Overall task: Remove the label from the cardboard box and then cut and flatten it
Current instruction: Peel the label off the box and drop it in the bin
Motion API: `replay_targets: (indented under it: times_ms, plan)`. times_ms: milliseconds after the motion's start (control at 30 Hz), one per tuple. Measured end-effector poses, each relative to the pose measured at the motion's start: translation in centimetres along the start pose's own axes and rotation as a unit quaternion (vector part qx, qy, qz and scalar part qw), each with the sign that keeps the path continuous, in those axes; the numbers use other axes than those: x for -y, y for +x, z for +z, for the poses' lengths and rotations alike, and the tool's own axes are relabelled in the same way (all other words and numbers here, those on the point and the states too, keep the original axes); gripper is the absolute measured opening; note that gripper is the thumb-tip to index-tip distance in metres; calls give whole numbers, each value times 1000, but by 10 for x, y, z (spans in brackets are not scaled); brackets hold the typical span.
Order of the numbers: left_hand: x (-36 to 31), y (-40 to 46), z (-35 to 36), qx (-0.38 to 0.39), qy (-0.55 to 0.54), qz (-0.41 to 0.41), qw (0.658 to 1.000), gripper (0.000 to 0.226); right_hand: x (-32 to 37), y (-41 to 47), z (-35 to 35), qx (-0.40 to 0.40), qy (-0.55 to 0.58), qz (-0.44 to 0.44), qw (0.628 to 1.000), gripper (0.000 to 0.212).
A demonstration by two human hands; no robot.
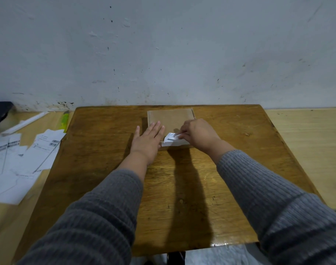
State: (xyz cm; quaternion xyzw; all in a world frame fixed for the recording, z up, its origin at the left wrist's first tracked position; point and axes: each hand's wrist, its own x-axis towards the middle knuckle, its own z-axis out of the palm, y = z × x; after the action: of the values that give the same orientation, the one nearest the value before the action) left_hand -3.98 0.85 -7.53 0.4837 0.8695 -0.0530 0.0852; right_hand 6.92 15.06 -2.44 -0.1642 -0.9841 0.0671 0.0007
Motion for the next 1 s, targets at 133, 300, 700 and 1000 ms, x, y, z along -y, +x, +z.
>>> replay_targets:
  times_ms: [133, 300, 700, 1000]
  plan:
    - [1, 0, -1, 3, 11, -2, 1000, 65, 4, -11, 6, 4, 115, 56, 992, 19]
    - [0, 0, -1, 7, 4, -6, 1000, 65, 8, -19, 14, -21, 183, 109, 977, 11]
    - [-1, -3, 0, 6, 0, -13, 1000, 84, 18, -30, 24, -22, 244, 197, 949, 11]
    - [-4, -9, -6, 12, -22, 6, 1000, 87, 13, -55, 35, -53, 367, 247, 895, 23]
